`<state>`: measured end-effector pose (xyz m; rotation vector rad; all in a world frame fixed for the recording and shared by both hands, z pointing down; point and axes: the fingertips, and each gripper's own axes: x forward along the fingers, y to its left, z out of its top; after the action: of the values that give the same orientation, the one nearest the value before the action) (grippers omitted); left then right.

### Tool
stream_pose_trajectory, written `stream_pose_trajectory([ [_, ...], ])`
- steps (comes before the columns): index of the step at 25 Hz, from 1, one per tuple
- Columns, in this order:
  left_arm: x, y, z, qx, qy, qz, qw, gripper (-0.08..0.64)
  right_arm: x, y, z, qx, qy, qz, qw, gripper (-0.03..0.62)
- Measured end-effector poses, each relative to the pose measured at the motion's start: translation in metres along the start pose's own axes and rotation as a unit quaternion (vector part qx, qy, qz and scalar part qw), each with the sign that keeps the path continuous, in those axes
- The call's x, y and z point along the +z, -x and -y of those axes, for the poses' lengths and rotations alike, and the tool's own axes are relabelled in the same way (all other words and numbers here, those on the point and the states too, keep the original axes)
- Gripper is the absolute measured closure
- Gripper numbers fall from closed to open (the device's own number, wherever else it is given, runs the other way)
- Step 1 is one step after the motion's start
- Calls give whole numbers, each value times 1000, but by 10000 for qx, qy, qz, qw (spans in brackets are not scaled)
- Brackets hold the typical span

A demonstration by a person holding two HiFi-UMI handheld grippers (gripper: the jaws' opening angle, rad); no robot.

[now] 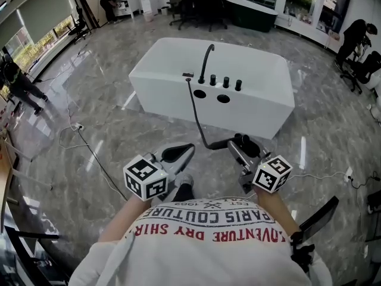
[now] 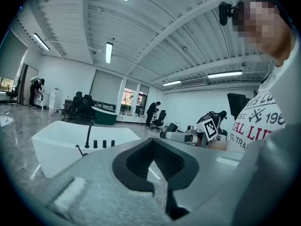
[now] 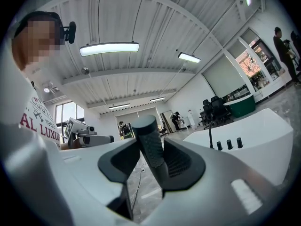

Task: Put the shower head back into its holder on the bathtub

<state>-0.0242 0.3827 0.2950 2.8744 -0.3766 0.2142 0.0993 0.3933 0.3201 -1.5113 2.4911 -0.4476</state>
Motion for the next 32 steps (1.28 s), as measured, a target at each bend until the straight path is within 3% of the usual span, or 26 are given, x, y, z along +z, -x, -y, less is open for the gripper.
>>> stream_pose_trajectory([
  [7,-6,-25,-53,-124,87,-118,9998,558,0,-44,31,-23,-176,14,9998,442],
  [14,-6,-57,-137,-229,366,-316,9986,558,10,-103,78,-173,-317,-16,9993,443],
  [18,15,-81,-210,-333,534,-422,9971,558,27,-167,114,-330,-478,-112,9983,443],
  [25,32,-107,-310,-418,737,-395,9956,558,41,-252,165,-489,-552,-238,9970,443],
  [32,46,-110,-366,-581,692,-141,9958,558,66,-308,186,-534,-574,-85,9969,443],
])
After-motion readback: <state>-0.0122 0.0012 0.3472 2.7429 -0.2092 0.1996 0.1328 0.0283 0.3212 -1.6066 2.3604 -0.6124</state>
